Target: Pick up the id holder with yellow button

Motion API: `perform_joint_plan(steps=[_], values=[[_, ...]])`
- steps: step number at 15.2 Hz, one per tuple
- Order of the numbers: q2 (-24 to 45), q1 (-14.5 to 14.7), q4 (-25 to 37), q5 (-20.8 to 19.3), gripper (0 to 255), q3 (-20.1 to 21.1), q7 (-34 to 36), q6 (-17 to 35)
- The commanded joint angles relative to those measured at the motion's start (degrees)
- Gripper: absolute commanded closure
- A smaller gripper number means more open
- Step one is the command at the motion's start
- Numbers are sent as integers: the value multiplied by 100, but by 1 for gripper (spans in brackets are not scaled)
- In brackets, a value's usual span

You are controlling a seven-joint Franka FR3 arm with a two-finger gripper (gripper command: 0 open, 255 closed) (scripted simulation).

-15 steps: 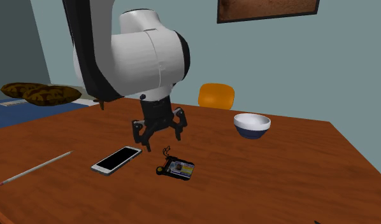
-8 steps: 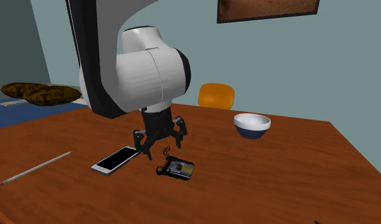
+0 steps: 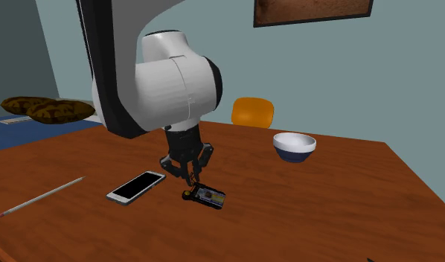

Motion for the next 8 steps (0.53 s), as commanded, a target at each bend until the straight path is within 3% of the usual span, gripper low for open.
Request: perform_joint_plan(steps=[1, 8], values=[[7, -2, -7, 0, 255, -2, 1, -6], [-236, -9, 153, 91, 255, 23, -109, -403]])
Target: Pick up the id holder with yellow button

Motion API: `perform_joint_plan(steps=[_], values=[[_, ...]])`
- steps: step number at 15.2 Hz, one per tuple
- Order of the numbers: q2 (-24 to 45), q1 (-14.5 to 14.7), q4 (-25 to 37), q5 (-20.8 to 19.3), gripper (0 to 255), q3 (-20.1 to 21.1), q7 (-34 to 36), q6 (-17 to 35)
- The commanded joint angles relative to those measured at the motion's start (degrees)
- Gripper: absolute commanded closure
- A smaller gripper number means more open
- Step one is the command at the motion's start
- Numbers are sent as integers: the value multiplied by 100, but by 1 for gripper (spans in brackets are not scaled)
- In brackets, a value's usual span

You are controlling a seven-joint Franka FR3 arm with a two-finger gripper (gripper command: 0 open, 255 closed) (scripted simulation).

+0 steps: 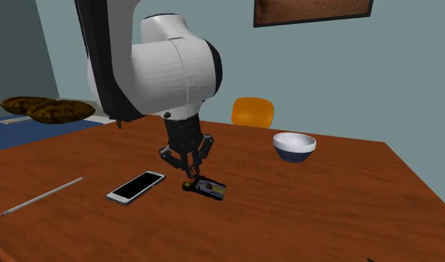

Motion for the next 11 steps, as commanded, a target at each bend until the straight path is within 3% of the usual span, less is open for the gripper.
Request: perform_joint_plan(steps=[1, 11], values=[[-78, 1, 65, 28, 255, 9, -32, -144], [-337, 2, 380, 129, 255, 31, -162, -710]])
